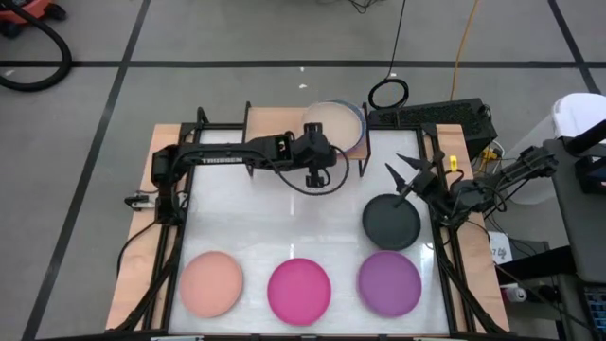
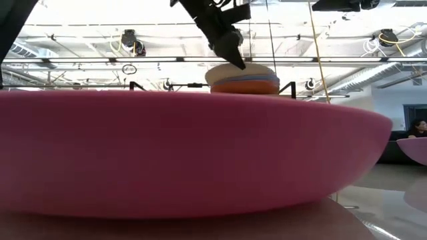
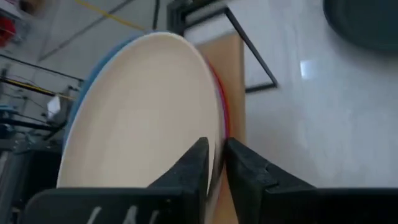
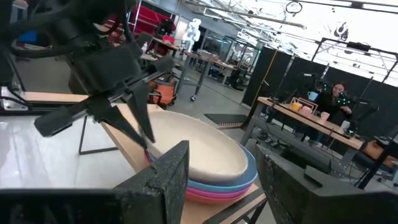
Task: Place and stack plates onto a shelf
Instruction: Put the black plate on the shelf
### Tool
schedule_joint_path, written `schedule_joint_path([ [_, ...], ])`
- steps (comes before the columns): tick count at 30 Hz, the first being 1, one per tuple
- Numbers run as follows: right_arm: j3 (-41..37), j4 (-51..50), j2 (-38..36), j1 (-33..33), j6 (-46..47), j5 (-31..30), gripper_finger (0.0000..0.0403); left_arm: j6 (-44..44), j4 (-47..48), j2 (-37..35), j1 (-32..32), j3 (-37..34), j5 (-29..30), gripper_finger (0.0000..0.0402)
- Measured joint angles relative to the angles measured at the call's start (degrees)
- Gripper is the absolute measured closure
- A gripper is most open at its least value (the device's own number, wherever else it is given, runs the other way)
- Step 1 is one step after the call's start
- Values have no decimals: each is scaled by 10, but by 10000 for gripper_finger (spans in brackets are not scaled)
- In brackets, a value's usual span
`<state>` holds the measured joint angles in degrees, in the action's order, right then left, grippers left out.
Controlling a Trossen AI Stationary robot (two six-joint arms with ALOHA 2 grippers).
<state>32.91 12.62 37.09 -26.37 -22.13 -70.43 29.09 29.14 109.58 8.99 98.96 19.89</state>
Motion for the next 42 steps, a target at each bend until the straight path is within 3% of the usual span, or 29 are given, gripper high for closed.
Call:
schedule_joint_path([
  [7,0,-6,1,0,7,0,238,3,-45,-11,-11,0,46,290],
  [10,0,-34,1,0,15,-1,238,-46,-35,-33,-26,0,87,263],
  [13,0,-82,2,0,45,-3,238,-110,-19,-70,-44,0,79,248],
  [19,-1,-111,4,0,83,20,238,-163,-23,-146,-97,-20,72,257],
  [24,-1,-117,7,-7,99,80,238,-200,-51,-224,-160,-118,96,282],
  [29,-1,-120,12,-6,126,131,238,-259,-230,-303,-218,-298,120,288],
  [35,19,-129,42,10,153,214,238,-283,-565,-327,-292,-499,144,289],
  [38,54,-205,68,27,214,240,238,-281,-659,-328,-319,-556,188,289],
  [42,91,-320,113,57,309,362,238,-265,-712,-331,-329,-587,272,289],
])
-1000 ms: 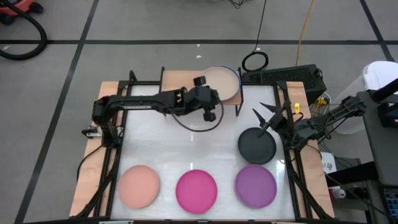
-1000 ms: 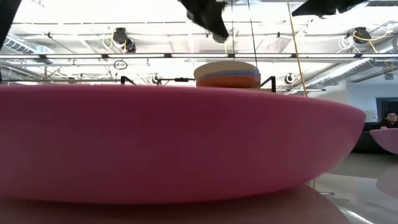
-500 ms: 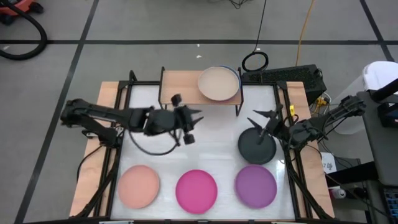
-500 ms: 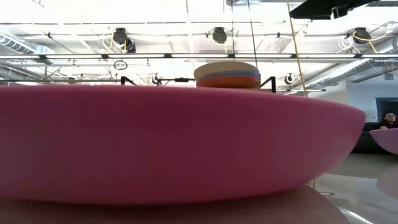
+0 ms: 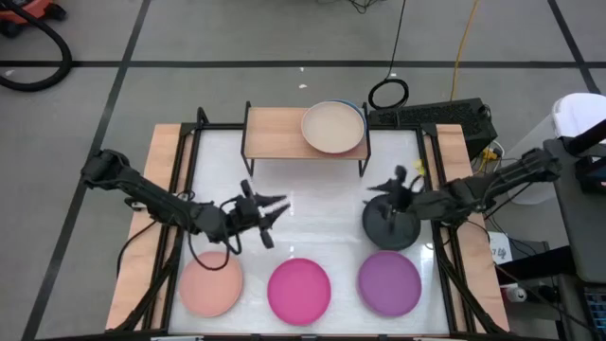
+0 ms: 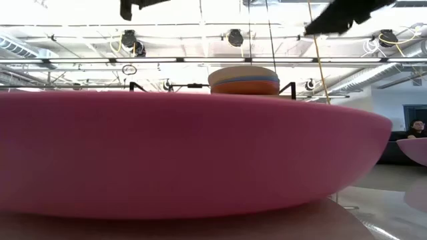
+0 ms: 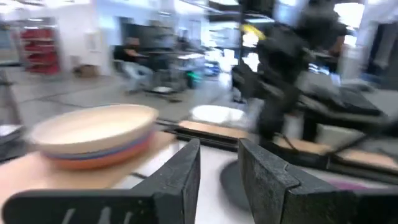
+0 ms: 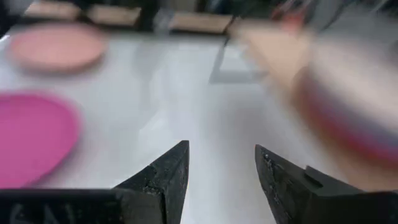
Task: Place and stack plates onto a shelf
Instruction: Put the black plate on the shelf
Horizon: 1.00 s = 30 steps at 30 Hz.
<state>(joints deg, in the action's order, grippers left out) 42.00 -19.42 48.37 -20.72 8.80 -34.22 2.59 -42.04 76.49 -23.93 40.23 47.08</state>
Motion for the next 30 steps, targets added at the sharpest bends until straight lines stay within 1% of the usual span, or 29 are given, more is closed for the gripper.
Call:
schedule_joint_path([
  [2,1,-37,21,11,38,67,238,2,0,-5,-2,0,8,289],
  [4,-1,-65,46,18,73,126,238,-2,23,-3,-3,1,5,289],
  [6,-9,-82,71,20,96,167,238,-4,38,-1,-2,-1,6,289],
  [7,-14,-84,84,20,104,177,238,-6,34,-2,-1,-1,8,289],
  [12,-34,-86,145,18,182,182,238,-9,34,-2,-2,0,6,289],
  [16,-35,-98,197,19,221,195,238,-14,27,-3,-2,0,7,289],
  [22,-35,-90,266,19,236,206,238,-14,29,-3,-2,0,6,289],
  [30,-35,-85,307,19,242,210,238,-14,29,-3,-2,0,6,289],
])
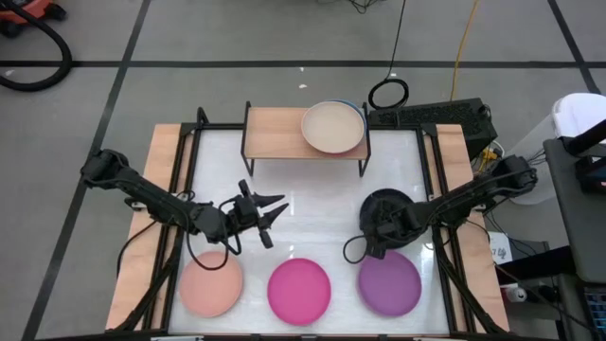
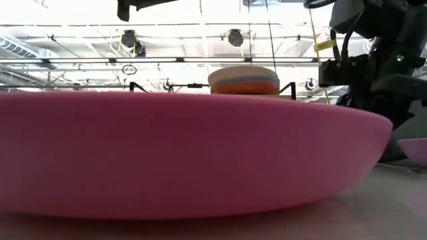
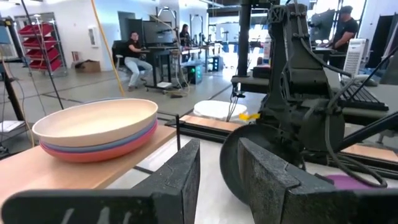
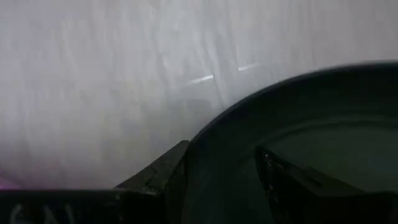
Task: Place and stack plates onto a shelf
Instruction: Put the black plate on the shelf
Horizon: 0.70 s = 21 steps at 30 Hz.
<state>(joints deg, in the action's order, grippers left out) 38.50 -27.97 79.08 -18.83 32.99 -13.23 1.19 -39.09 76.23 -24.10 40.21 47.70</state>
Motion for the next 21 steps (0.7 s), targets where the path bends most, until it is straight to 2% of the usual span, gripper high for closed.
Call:
schedule_joint_path([
  [13,0,20,-70,1,21,-1,238,0,2,0,0,0,0,289],
  [21,0,28,-31,0,38,0,238,-14,6,0,0,0,-1,289],
])
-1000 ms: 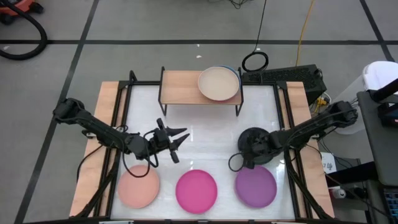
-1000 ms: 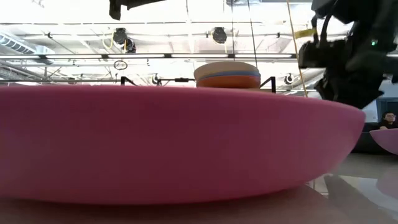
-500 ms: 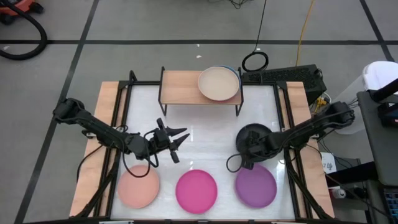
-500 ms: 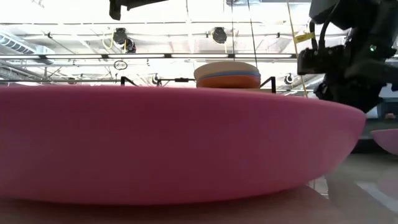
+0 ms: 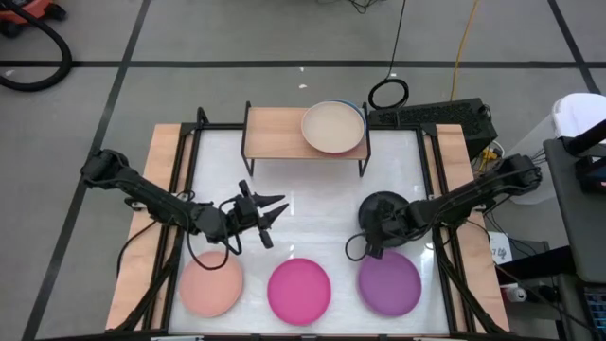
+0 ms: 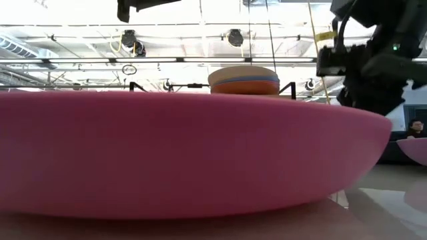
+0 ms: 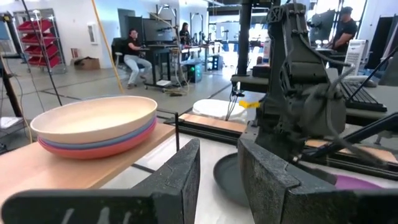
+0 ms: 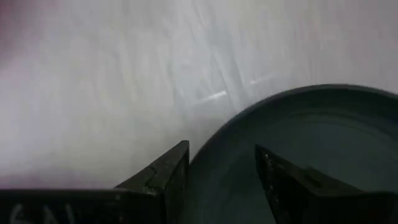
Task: Place and stack plates onto a shelf
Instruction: Put the black plate on the shelf
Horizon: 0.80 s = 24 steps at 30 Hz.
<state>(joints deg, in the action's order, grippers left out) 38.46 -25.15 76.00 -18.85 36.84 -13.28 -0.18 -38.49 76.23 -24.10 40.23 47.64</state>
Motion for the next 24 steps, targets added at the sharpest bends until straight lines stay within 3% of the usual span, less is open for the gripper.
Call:
schedule_joint_path([
  [7,0,0,51,1,0,-3,243,-4,10,0,0,0,-1,289],
  [12,0,-1,56,3,-18,-2,319,-4,10,0,0,0,-2,289],
  [15,0,-4,37,-3,-37,-8,383,-4,10,0,0,0,-2,289],
  [24,28,19,-51,-30,-98,33,401,0,-24,-1,0,0,0,289],
])
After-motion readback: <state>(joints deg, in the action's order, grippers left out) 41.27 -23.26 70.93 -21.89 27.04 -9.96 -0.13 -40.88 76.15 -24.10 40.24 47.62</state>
